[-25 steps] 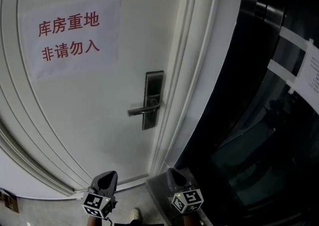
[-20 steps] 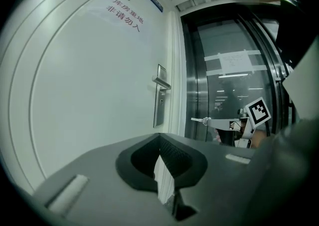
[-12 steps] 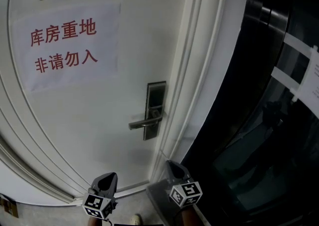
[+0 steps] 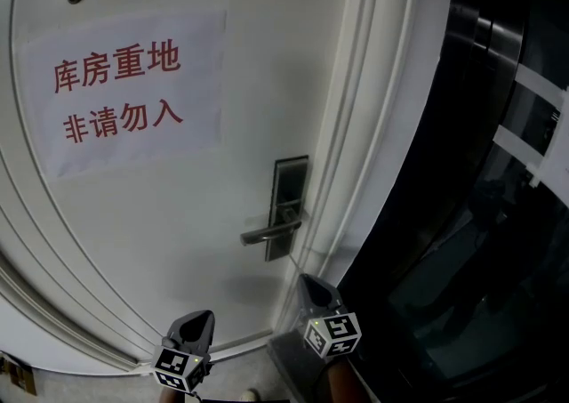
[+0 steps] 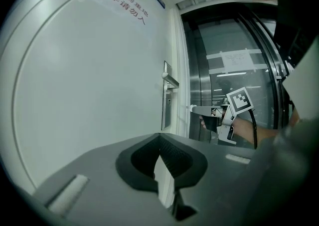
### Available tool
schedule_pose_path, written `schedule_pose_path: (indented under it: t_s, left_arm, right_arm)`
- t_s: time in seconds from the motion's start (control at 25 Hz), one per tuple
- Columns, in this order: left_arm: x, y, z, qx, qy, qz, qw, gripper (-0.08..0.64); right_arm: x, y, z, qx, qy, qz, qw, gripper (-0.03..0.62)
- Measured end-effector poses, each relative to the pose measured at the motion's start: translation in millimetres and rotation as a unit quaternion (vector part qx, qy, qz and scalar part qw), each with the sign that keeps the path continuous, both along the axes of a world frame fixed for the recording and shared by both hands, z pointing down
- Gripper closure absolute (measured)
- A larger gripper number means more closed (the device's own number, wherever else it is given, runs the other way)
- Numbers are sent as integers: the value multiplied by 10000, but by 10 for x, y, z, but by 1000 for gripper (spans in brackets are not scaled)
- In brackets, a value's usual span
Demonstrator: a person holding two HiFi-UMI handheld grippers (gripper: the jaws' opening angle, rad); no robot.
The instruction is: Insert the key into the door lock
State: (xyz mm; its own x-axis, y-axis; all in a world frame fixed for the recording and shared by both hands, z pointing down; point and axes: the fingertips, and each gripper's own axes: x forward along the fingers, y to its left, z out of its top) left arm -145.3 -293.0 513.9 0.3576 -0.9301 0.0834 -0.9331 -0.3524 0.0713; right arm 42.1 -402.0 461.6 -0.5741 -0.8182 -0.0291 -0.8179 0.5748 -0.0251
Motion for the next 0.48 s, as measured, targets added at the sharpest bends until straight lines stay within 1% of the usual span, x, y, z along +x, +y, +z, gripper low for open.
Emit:
schedule_pose_path:
  t_s: [0.24, 0.48]
  left_arm:
    - [-57, -101, 30, -35, -25, 16, 10000, 557]
    - [-109, -139, 52, -51, -2, -20, 10000, 557]
  right_arm:
    - [-60, -215, -77, 352, 395, 71, 9986, 581]
    - [-115, -291, -172, 704, 781, 80, 9944, 581]
